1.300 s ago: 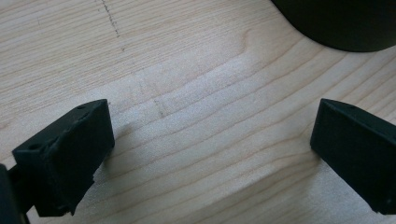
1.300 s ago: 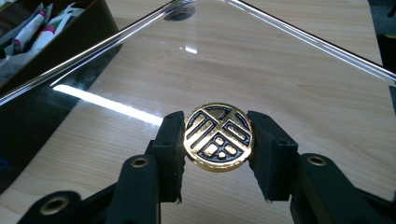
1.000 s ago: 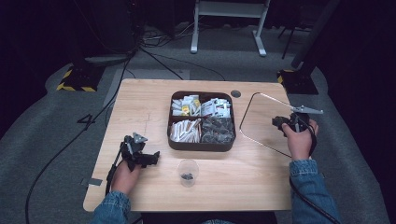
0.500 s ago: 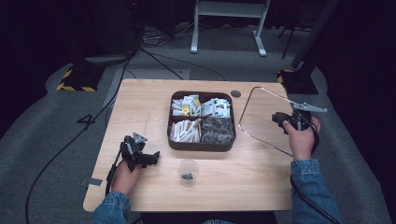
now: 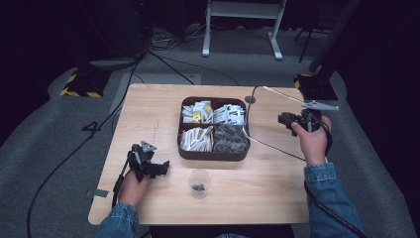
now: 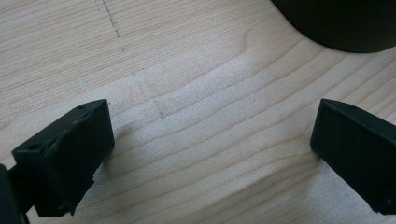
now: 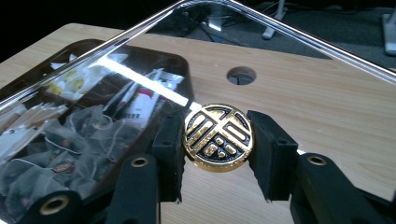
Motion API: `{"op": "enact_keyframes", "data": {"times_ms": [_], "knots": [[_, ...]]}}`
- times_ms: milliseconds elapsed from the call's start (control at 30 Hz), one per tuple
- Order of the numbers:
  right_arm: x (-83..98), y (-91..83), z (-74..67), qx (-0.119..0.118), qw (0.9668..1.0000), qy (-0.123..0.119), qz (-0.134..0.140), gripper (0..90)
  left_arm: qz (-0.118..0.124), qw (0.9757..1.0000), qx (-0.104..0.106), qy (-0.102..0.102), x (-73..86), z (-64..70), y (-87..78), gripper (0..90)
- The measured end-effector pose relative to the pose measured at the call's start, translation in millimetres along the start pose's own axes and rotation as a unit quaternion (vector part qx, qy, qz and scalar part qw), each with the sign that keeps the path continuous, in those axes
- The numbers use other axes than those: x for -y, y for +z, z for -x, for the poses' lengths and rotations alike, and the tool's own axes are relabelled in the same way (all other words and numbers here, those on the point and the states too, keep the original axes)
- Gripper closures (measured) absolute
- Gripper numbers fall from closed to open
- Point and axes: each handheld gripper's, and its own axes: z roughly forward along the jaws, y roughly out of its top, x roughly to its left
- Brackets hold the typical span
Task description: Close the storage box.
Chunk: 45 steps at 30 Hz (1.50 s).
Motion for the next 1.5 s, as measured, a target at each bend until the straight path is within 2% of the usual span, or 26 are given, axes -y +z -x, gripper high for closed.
{"op": "enact_keyframes", "data": {"times_ms": [333, 633, 1133, 1500], "knots": [[-24.2, 22.5, -41.2, -0.035, 0.9987, -0.036, -0.01, 58.7, 0.0, 1.0, 0.001, 0.001, 0.0, -0.2, 0.0, 0.0], [-42.6, 44.8, -74.2, -0.06, 0.9956, -0.069, -0.017, 58.8, 0.001, 1.0, 0.0, 0.001, 0.4, -0.3, -0.3, 0.0], [-57.4, 72.9, -116.2, -0.096, 0.9903, -0.095, -0.034, 58.7, 0.0, 1.0, 0.0, 0.002, 0.5, -0.4, -0.6, 0.0], [-57.9, 96.5, -141.1, -0.112, 0.9861, -0.11, -0.054, 58.8, 0.0, 1.0, 0.005, 0.005, -0.3, -1.5, 0.3, 0.0]]}}
